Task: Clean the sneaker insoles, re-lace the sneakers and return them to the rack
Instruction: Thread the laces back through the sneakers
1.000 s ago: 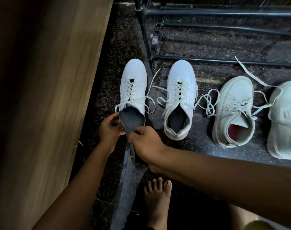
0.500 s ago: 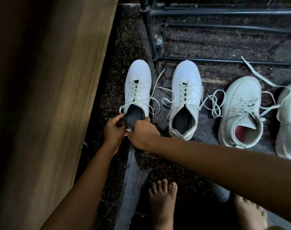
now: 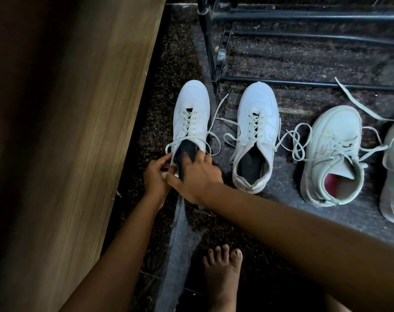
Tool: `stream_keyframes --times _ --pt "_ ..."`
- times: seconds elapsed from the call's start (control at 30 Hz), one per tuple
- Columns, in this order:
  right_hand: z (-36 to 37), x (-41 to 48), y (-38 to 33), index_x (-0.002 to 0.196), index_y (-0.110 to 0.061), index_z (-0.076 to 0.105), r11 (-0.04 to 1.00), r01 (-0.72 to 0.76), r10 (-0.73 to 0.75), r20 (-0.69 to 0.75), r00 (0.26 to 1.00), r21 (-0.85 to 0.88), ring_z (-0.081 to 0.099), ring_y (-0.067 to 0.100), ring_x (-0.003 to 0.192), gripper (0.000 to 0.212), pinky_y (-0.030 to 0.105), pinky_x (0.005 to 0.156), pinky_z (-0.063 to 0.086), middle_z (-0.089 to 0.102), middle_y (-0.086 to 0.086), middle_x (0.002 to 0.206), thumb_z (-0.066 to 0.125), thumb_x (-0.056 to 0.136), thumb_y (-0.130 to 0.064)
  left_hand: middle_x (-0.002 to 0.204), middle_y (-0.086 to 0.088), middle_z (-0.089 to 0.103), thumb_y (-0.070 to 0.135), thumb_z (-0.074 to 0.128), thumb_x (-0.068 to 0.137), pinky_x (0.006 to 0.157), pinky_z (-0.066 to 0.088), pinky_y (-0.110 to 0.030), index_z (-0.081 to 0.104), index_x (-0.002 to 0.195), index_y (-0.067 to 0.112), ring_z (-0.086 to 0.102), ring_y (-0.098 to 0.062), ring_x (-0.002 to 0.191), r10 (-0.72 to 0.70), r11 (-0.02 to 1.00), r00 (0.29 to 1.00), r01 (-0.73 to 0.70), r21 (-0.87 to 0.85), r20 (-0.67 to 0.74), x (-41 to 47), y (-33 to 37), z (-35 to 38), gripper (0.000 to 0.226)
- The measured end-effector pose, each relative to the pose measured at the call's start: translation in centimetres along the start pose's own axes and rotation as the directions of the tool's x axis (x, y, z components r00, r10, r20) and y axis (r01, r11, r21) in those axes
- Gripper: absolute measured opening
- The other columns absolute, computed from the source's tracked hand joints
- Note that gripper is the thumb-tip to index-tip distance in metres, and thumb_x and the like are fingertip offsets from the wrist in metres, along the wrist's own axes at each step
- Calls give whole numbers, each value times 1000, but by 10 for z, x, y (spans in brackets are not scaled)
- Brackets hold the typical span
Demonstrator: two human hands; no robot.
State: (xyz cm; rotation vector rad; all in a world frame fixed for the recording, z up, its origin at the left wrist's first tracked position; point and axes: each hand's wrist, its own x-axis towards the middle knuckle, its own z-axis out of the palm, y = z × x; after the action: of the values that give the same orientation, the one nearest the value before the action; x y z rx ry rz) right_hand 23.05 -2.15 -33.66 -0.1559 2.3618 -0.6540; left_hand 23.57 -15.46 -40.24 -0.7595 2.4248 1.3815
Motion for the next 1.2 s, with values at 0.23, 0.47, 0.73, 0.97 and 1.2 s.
stream_keyframes --times 0.23,0.47,0.73,0.97,1.2 --pt "23 -35 34 114 -4 68 798 328 -385 -9 923 -506 58 32 117 51 42 82 54 61 19 125 30 83 -18 111 -14 58 2 53 93 49 45 -6 59 126 8 56 -5 72 23 999 1000 -22 49 -19 1 0 6 35" --pt "19 6 30 124 4 57 731 404 -472 20 881 -549 58 34 116 51 42 107 37 60 22 123 23 89 -11 121 -18 58 1 54 91 68 55 -24 60 125 10 61 -20 92 30 998 1000 -29 56 -9 4 -5 5 36" --pt "-5 32 16 128 -7 51 823 395 -398 81 914 -408 55 30 114 35 37 90 44 57 13 127 31 100 -15 123 -19 47 -3 50 93 59 59 -25 58 127 8 61 -30 94 -31 998 999 32 -62 26 4 -1 4 36" --pt "-14 42 15 125 -11 57 927 306 -286 122 950 -214 54 33 112 35 35 88 43 59 16 121 42 96 -23 123 -17 45 1 52 94 63 59 -30 57 128 8 61 -27 97 20 999 999 -20 -27 29 2 -3 6 36" --pt "-16 52 3 112 -7 63 917 358 -320 210 924 -174 56 27 106 36 32 85 41 62 11 115 36 100 -28 116 -18 49 -4 50 92 62 57 -22 60 125 5 60 -28 95 83 993 996 -81 81 -23 8 -7 7 36"
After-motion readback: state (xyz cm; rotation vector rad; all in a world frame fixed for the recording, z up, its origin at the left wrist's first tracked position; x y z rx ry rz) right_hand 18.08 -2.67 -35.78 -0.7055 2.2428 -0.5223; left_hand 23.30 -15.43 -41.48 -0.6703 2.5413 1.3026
